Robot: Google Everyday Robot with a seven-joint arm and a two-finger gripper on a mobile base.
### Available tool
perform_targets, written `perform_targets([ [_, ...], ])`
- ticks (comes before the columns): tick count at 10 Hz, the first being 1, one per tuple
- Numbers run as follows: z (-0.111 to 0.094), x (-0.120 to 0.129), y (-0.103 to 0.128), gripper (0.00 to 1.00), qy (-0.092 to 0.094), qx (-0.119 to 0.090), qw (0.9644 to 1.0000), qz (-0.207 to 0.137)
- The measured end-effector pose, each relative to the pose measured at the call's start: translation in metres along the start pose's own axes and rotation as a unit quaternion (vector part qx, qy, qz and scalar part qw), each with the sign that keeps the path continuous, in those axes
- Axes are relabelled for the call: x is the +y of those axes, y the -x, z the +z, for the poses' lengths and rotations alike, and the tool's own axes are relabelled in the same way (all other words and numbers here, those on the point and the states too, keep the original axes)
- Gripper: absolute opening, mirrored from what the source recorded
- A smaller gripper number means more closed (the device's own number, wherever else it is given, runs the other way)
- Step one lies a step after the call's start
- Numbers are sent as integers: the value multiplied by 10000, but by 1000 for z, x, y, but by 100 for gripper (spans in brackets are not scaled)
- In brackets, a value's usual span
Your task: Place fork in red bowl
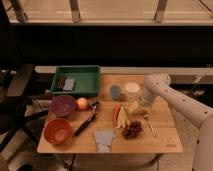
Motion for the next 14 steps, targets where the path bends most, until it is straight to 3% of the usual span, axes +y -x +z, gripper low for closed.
perform_targets([
  [1,3,-2,-1,72,8,58,10000,22],
  [3,8,2,-4,50,-30,232,9997,-16],
  [8,6,6,-8,4,-184,262,9995,-31],
  [11,-19,8,-7,0,-225,118,9997,73],
  [14,-70,17,3,0,-241,-88,9996,123],
])
